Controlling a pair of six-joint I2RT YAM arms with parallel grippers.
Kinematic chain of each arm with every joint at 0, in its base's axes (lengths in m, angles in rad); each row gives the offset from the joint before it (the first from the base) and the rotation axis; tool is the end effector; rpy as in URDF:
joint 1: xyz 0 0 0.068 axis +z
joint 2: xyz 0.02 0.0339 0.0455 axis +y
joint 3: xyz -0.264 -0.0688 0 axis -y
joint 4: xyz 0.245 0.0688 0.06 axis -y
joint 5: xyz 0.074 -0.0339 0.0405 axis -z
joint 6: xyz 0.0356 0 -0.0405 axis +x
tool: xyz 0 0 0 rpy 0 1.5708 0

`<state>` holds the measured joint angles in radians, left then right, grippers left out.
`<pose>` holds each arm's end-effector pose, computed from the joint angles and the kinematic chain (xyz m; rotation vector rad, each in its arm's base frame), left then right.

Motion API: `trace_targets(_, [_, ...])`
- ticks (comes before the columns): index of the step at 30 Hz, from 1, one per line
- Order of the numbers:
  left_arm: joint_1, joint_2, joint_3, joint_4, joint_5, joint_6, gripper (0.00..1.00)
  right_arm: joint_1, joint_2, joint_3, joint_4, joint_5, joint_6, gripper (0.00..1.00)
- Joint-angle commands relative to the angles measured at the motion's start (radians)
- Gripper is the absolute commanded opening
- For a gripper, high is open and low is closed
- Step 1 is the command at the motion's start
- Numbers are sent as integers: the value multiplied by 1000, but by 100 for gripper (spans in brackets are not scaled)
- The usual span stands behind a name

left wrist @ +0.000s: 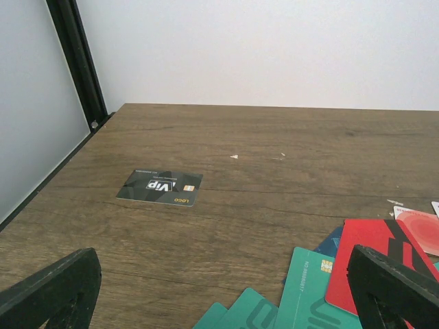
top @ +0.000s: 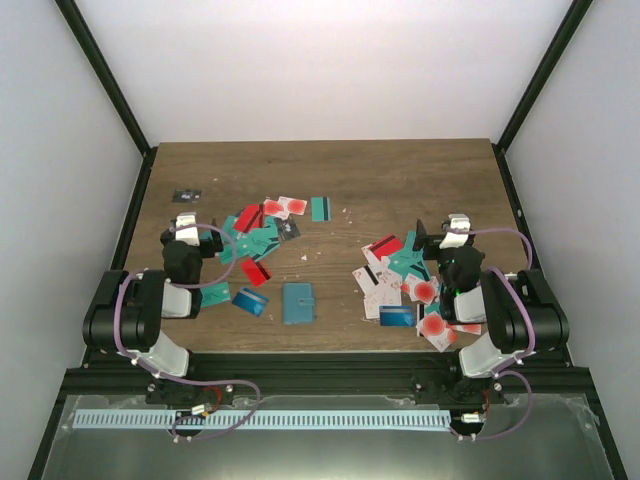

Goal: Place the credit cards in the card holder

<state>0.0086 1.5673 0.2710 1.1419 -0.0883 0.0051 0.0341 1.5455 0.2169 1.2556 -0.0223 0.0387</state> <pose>0.2514 0.0053 0.1411 -0.0682 1.7240 0.0863 0.2395 0.0090 0.1460 -0.0133 1.6442 0.0739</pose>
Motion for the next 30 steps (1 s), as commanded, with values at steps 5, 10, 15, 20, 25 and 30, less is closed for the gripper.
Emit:
trace_targets(5, [-3,-6,10,35,3,9,100,-11,-4,18,11,-1,-5,100])
trace_targets(10, [-2,-7,10,35,5,9,100,-11,-2,19,9,-1,-5,100])
trace_targets(15, [-2,-6,14,31,3,7,100,-15,0,22,8,-9,0,100])
trace_targets(20, [-9,-126,22,-82,5,23,100,-7,-122,69,-145,46,8,100])
trace_targets(25, [-18,-381,240,-681,-94,-29,100,-7,-317,289,-618,59,56,100])
trace_targets(30, [-18,-474,569,-1284,-108,-155,100,-6,-389,591,-1065,49,304,100])
